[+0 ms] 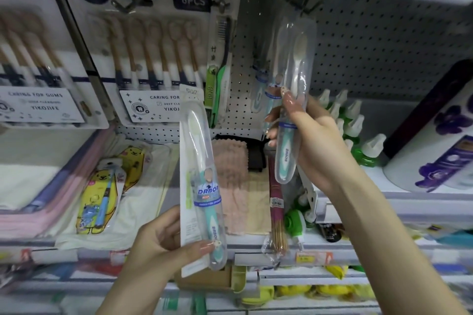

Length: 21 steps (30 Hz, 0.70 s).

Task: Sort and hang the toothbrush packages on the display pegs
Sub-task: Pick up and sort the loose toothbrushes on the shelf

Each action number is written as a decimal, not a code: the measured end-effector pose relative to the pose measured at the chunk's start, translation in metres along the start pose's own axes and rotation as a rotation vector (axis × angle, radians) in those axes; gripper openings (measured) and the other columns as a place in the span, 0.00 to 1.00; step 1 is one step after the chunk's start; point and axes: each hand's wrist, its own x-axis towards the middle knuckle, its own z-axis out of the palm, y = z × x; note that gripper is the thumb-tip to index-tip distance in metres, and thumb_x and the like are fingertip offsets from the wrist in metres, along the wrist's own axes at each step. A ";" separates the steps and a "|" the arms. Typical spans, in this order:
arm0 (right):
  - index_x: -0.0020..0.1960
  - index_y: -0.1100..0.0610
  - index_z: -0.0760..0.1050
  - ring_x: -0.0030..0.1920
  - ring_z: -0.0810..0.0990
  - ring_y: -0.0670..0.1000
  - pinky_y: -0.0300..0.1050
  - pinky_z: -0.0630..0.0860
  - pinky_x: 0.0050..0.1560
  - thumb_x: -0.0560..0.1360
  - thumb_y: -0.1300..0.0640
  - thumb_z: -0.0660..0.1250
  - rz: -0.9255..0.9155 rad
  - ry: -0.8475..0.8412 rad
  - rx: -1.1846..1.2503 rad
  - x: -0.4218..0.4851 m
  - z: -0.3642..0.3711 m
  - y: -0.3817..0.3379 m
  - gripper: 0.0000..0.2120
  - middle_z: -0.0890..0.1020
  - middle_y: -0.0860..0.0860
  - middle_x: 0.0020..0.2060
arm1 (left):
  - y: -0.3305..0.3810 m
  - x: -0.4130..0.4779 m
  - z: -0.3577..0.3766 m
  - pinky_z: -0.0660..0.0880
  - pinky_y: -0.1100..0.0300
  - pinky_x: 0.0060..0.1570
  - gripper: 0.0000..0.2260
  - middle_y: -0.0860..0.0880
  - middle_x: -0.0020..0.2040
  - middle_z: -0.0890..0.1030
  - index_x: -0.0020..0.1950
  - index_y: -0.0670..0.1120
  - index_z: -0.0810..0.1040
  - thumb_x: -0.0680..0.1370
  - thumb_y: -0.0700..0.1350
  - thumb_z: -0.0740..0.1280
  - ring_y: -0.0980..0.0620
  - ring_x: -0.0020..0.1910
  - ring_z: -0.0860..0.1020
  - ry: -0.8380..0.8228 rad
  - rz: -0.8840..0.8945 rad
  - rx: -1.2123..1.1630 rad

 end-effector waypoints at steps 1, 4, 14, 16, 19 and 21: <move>0.61 0.61 0.74 0.29 0.76 0.50 0.40 0.76 0.31 0.69 0.48 0.67 0.021 0.019 0.007 0.003 0.001 0.001 0.25 0.78 0.52 0.32 | 0.000 0.000 0.000 0.80 0.61 0.38 0.36 0.43 0.48 0.85 0.48 0.53 0.86 0.40 0.52 0.85 0.46 0.46 0.84 0.005 -0.001 -0.001; 0.51 0.63 0.77 0.29 0.75 0.49 0.40 0.75 0.30 0.75 0.50 0.66 0.062 0.071 0.038 0.016 0.003 0.005 0.15 0.76 0.54 0.32 | -0.001 -0.002 0.001 0.80 0.61 0.38 0.36 0.42 0.48 0.85 0.48 0.53 0.85 0.40 0.52 0.85 0.46 0.46 0.84 0.015 -0.006 -0.008; 0.51 0.59 0.80 0.35 0.79 0.50 0.45 0.81 0.41 0.58 0.43 0.73 0.355 0.102 0.016 0.012 -0.015 0.046 0.27 0.82 0.52 0.33 | -0.003 -0.003 0.003 0.80 0.60 0.39 0.35 0.41 0.49 0.85 0.50 0.51 0.85 0.44 0.52 0.85 0.45 0.46 0.84 0.031 0.008 0.001; 0.56 0.62 0.77 0.37 0.81 0.52 0.46 0.83 0.43 0.63 0.46 0.72 0.410 0.078 0.088 0.001 -0.018 0.057 0.27 0.83 0.55 0.37 | -0.004 -0.001 0.004 0.80 0.60 0.39 0.35 0.41 0.49 0.85 0.50 0.50 0.85 0.44 0.52 0.85 0.45 0.46 0.84 0.046 0.010 -0.001; 0.54 0.62 0.76 0.40 0.83 0.53 0.49 0.82 0.50 0.68 0.46 0.70 0.485 0.057 0.116 -0.010 -0.022 0.067 0.22 0.85 0.58 0.42 | -0.004 0.003 0.006 0.80 0.60 0.39 0.34 0.41 0.49 0.85 0.50 0.50 0.85 0.45 0.51 0.85 0.45 0.46 0.84 0.049 0.002 0.007; 0.57 0.62 0.77 0.43 0.83 0.53 0.47 0.81 0.50 0.69 0.44 0.69 0.503 0.044 0.074 -0.014 -0.024 0.070 0.25 0.86 0.57 0.47 | -0.004 0.005 0.008 0.80 0.59 0.40 0.31 0.42 0.50 0.85 0.51 0.49 0.85 0.47 0.47 0.84 0.44 0.47 0.84 0.050 -0.009 0.008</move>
